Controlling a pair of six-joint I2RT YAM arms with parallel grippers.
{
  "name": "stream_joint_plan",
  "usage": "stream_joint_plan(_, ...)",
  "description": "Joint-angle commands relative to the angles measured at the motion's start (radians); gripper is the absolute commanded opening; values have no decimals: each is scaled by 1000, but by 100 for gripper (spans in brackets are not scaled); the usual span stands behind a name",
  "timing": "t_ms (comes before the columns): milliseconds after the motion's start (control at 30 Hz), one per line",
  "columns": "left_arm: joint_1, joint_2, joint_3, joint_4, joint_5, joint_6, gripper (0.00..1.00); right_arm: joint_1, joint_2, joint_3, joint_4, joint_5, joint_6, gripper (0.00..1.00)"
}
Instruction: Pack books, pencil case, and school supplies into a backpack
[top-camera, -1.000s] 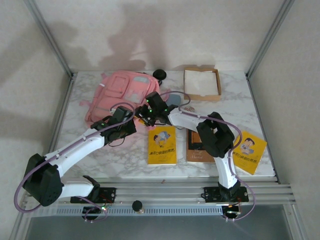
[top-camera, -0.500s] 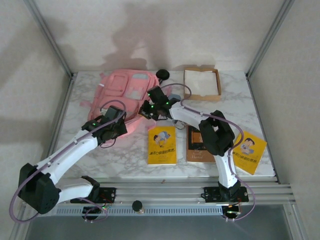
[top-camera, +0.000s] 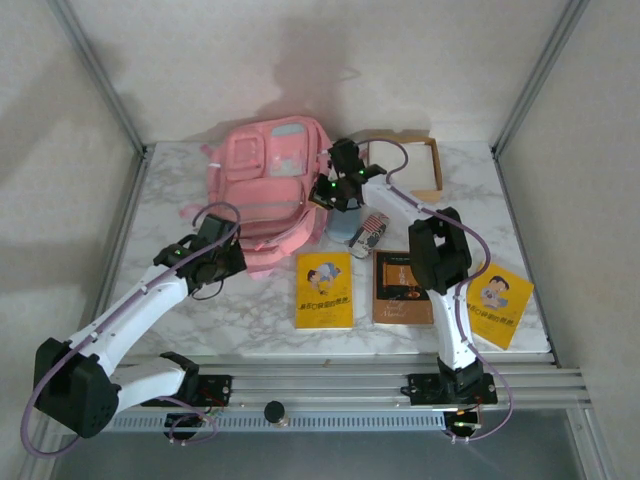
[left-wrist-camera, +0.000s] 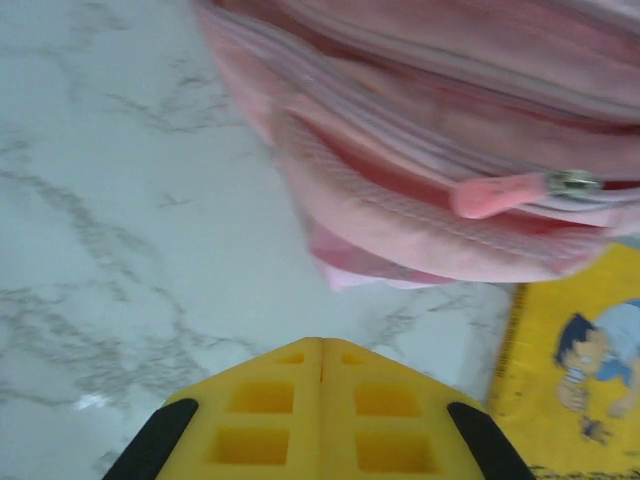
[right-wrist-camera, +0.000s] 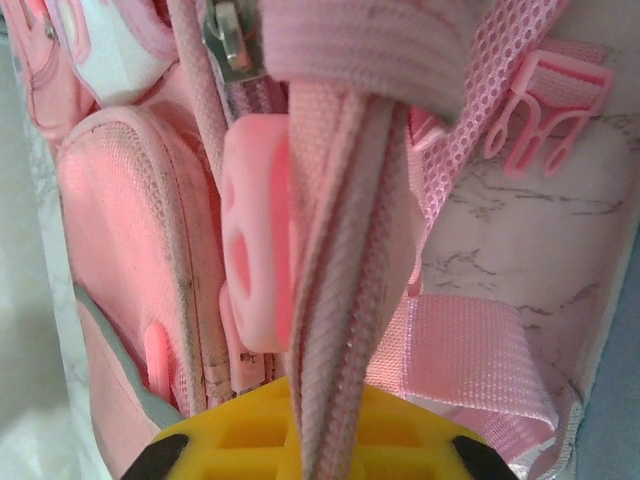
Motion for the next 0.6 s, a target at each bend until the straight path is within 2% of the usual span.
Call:
stream_joint_plan(0,-32,-16,-17,150,124,79,6,14,-50,5,54,0,-33,7)
stream_joint_plan(67,-32,13,10,162,76,131,14,14,-47,26,25,24,-45,9)
stream_joint_plan(167,-27,78,69,165,-2,144,13,6,-43,27,18,29,-43,27)
stream_joint_plan(267,-6,111,56,255,60,97,14,16,-54,30,-8,39,-30,50)
stream_joint_plan(333,-6,137,70,254,44,79,17,29,-72,12,-49,60,-6,66)
stream_joint_plan(367,-5,148,81,242,28,75,17,36,-94,-19,-57,67,30,74)
stream_joint_plan(467,0,154,92,225,19,88,30,69,-202,-214,21,81,136,88)
stream_joint_plan(567,11,153,92,216,11,96,34,108,-283,-371,134,76,261,98)
